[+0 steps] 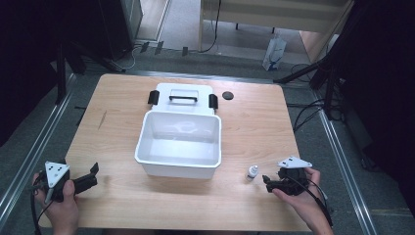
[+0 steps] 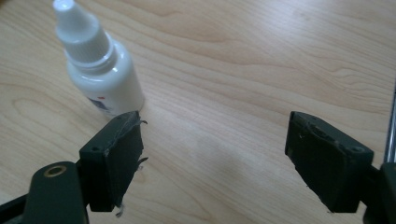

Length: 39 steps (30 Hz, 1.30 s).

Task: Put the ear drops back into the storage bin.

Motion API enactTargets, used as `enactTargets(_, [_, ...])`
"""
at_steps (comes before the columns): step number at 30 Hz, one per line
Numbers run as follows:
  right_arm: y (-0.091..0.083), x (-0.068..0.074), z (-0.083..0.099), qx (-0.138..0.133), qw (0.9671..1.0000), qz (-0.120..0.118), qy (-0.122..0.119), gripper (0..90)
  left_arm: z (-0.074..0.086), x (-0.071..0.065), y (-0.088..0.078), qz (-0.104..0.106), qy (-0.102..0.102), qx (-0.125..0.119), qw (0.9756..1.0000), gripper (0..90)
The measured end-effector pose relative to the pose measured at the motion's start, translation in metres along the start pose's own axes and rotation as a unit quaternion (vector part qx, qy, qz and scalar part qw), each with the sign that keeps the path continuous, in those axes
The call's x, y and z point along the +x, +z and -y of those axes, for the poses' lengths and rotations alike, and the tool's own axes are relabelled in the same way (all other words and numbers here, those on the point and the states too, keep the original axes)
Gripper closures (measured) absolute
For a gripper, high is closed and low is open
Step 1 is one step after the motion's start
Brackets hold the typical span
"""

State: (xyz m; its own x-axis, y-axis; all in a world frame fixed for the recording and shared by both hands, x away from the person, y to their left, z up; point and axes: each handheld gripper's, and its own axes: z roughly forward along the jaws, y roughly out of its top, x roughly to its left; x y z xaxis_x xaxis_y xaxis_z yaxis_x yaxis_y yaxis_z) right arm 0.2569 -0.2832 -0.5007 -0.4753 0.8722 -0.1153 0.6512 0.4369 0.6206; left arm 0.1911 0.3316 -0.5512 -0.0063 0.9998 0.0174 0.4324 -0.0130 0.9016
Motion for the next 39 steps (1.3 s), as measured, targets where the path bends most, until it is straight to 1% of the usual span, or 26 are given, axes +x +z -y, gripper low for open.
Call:
enactTargets(4, [0.002,0.004,-0.009,0.037,0.9988,-0.012,-0.029,18.3,0.0,0.0,0.0,0.001,-0.002,-0.001,1.0,0.3])
enactTargets(5, [0.003,0.006,-0.013,0.056,0.9974,-0.014,-0.043,18.0,0.0,0.0,0.0,0.002,-0.002,0.001,1.0,0.2])
enactTargets(6, [0.003,0.006,-0.013,0.056,0.9974,-0.014,-0.043,18.0,0.0,0.0,0.0,0.002,-0.002,0.002,1.0,0.2])
enactTargets(7, [0.004,0.007,-0.017,0.072,0.9959,-0.018,-0.051,17.7,0.0,0.0,0.0,0.002,-0.002,0.0,1.0,0.2])
enactTargets(8, [0.004,0.007,-0.017,0.072,0.9959,-0.018,-0.051,17.7,0.0,0.0,0.0,0.002,-0.002,0.0,1.0,0.3])
enactTargets(9, [0.004,0.009,-0.021,0.088,0.9944,-0.017,-0.056,17.7,0.0,0.001,0.0,0.002,-0.003,0.0,1.0,0.3])
enactTargets(10, [0.004,0.009,-0.021,0.088,0.9944,-0.017,-0.056,17.7,0.0,0.001,0.0,0.002,-0.003,0.0,1.0,0.3])
enactTargets(11, [0.005,0.01,-0.026,0.101,0.9926,-0.017,-0.065,17.7,0.0,0.001,0.0,0.002,-0.003,0.0,1.0,0.3])
enactTargets(14, [0.005,0.012,-0.034,0.115,0.9906,-0.021,-0.071,17.7,0.0,0.0,0.001,0.002,-0.003,0.0,1.0,0.3])
enactTargets(15, [0.005,0.012,-0.034,0.115,0.9906,-0.021,-0.071,17.7,0.0,0.0,0.001,0.002,-0.003,0.0,1.0,0.2])
enactTargets(17, [0.006,0.014,-0.038,0.126,0.9883,-0.027,-0.083,17.7,0.0,0.0,0.0,0.002,-0.002,0.0,1.0,0.3])
enactTargets(18, [0.006,0.016,-0.04,0.136,0.9867,-0.032,-0.084,17.5,0.0,0.0,0.001,0.002,-0.002,0.0,1.0,0.2])
enactTargets(20, [0.007,0.019,-0.044,0.152,0.9831,-0.035,-0.096,17.6,0.0,0.0,0.001,0.002,-0.002,0.0,1.0,0.3])
enactTargets(21, [0.009,0.02,-0.049,0.173,0.9794,-0.031,-0.1,17.8,0.0,0.0,0.001,0.003,-0.001,0.001,1.0,0.3])
enactTargets(22, [0.009,0.02,-0.049,0.173,0.9794,-0.031,-0.1,17.8,0.0,0.0,0.001,0.002,-0.001,0.001,1.0,0.3])
enactTargets(23, [0.01,0.021,-0.053,0.182,0.9778,-0.026,-0.101,18.5,0.0,0.0,0.001,0.002,0.0,0.0,1.0,0.2])
enactTargets(26, [0.011,0.022,-0.061,0.201,0.9738,-0.029,-0.103,19.5,0.0,0.0,0.001,0.002,0.001,0.0,1.0,0.3])
enactTargets(28, [0.012,0.024,-0.067,0.218,0.969,-0.03,-0.112,20.5,0.0,0.0,0.001,0.002,0.001,0.0,1.0,0.3])
enactTargets(29, [0.012,0.024,-0.07,0.222,0.9681,-0.033,-0.112,21.4,0.0,0.0,0.001,0.002,0.001,0.0,1.0,0.3])
enactTargets(30, [0.012,0.025,-0.073,0.228,0.9665,-0.038,-0.111,22.7,0.0,0.0,0.001,0.002,0.002,0.0,1.0,0.2])
enactTargets(31, [0.012,0.026,-0.075,0.231,0.9663,-0.04,-0.106,24.4,0.0,0.0,0.001,0.002,0.002,0.0,1.0,0.2])
enactTargets(32, [0.012,0.027,-0.078,0.237,0.9647,-0.044,-0.107,27.5,0.0,0.0,0.001,0.002,0.003,0.0,1.0,0.2])
enactTargets(33, [0.012,0.027,-0.08,0.239,0.9641,-0.048,-0.105,30.4,0.0,-0.001,0.001,0.002,0.003,0.001,1.0,0.2])
enactTargets(34, [0.012,0.028,-0.083,0.244,0.9628,-0.055,-0.101,34.5,0.0,0.0,0.001,0.002,0.003,0.001,1.0,0.3])
enactTargets(37, [0.012,0.029,-0.089,0.25,0.9609,-0.072,-0.096,43.3,0.0,-0.001,0.001,0.002,0.003,0.001,1.0,0.3])
enactTargets(39, [0.011,0.03,-0.092,0.252,0.9608,-0.074,-0.089,47.6,-0.001,-0.001,0.001,0.002,0.004,0.002,1.0,0.3])
